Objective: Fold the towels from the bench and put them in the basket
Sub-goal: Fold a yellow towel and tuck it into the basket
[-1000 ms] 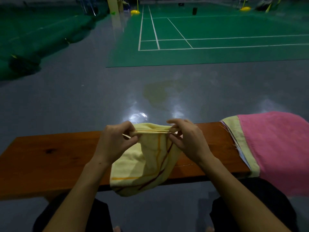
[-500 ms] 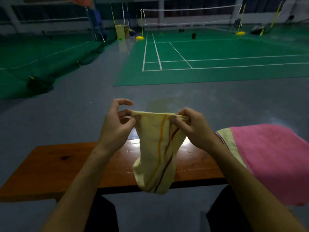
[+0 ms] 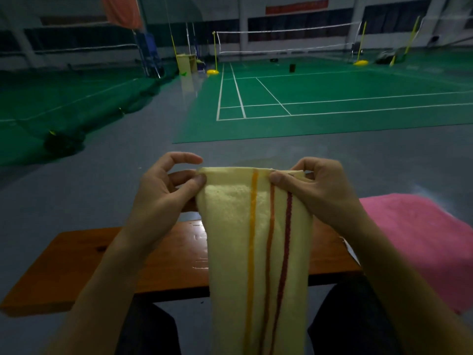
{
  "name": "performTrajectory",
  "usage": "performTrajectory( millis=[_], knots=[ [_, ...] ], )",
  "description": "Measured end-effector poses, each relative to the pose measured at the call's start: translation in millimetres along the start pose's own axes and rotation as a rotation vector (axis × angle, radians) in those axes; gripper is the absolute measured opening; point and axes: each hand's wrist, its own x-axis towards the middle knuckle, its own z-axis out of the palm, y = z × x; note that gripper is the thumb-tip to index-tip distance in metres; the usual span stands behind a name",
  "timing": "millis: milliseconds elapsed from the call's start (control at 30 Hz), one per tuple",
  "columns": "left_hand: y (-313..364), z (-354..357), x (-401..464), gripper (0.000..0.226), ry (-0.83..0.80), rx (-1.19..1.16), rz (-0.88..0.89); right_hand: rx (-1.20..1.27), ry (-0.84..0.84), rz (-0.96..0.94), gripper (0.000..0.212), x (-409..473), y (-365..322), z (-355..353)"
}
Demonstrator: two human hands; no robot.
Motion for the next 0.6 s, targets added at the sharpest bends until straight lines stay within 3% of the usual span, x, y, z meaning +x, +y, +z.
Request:
performTrajectory(
  millis=[267,500,600],
  knots=[
    [-126.0,6.4,18.2,0.011,0.044,0.196,-0.118,-0.247,-0.059,0.086,0.069,18.4,129.5,43.8],
    [-226.2,11.7,48.9,0.012,0.164,0.289,-0.257,-0.320,-0.211,0.293,0.033,39.0,235.2,94.4],
    [-246.7,11.4,71.5,0.015,0.210,0.319,-0.281,-0.208,-0.227,0.418,0.021,56.5,251.7,107.5]
  ],
)
